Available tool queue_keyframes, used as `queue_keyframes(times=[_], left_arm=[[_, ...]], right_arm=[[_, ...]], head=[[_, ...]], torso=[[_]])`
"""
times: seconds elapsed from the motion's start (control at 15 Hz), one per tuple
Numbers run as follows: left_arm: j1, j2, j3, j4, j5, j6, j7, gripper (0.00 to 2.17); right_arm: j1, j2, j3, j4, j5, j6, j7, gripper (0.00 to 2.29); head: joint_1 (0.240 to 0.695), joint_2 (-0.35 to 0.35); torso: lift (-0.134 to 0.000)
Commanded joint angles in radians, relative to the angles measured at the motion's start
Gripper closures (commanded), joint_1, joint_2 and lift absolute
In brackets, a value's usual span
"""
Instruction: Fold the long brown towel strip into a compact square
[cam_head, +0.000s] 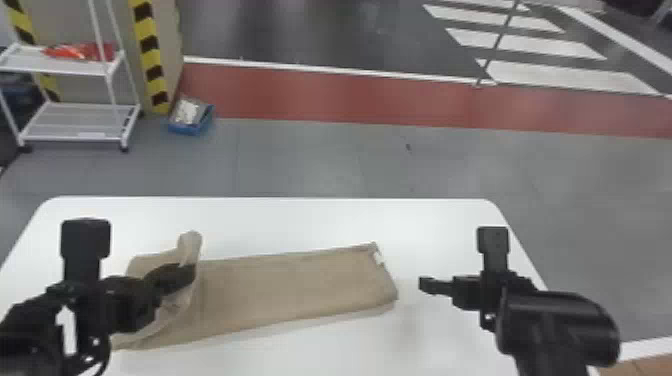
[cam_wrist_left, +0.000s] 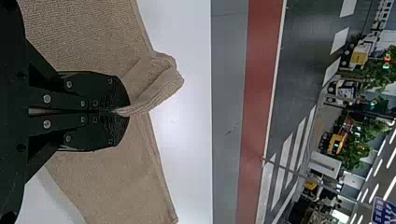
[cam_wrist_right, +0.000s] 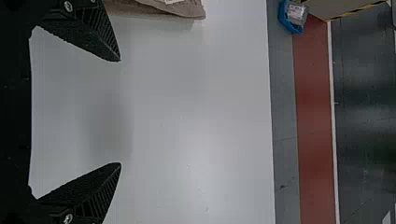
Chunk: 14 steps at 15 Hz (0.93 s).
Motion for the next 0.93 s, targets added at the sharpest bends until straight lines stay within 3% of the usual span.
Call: queue_keyframes(times=[0.0,0.33,0.53,0.6,0.67,0.73,0.87], left_arm=[[-0.002,-0.006,-0.078,-0.001,0.008,-0.009,0.041,2.14],[-0.04,-0.006,-0.219,0.064,0.008,-0.076,0.148,2.14],[-0.068,-0.006,-0.276,0.153,0.005,-0.128,0.171,2.13],[-0.074,-0.006,-0.302,0.171,0.005,-0.144,0.175,1.69],[-0.074,-0.006,-0.334,0.18,0.005,-0.174,0.185,0.69],[-0.072,-0.006,-0.357,0.185,0.002,-0.178,0.187,0.0],[-0.072,-0.006,-0.382,0.189,0.008,-0.184,0.201,0.0]], right_arm=[[0.0,0.0,-0.001,0.0,0.0,-0.006,0.0,0.08],[0.003,0.0,0.001,-0.006,0.0,-0.006,0.0,0.08],[0.006,0.002,0.001,-0.009,0.0,-0.006,0.0,0.08],[0.006,0.002,0.001,-0.009,0.0,-0.006,0.0,0.08],[0.003,0.0,0.001,-0.009,0.0,-0.006,0.0,0.08],[0.003,0.002,0.001,-0.009,0.0,-0.006,0.0,0.08],[0.003,0.002,0.002,-0.011,0.0,0.0,0.0,0.08]], head=[[0.695,-0.243],[0.695,-0.311],[0.695,-0.346],[0.695,-0.35],[0.695,-0.35],[0.695,-0.35],[0.695,-0.35]], torso=[[0.0],[0.0],[0.0],[0.0],[0.0],[0.0],[0.0]])
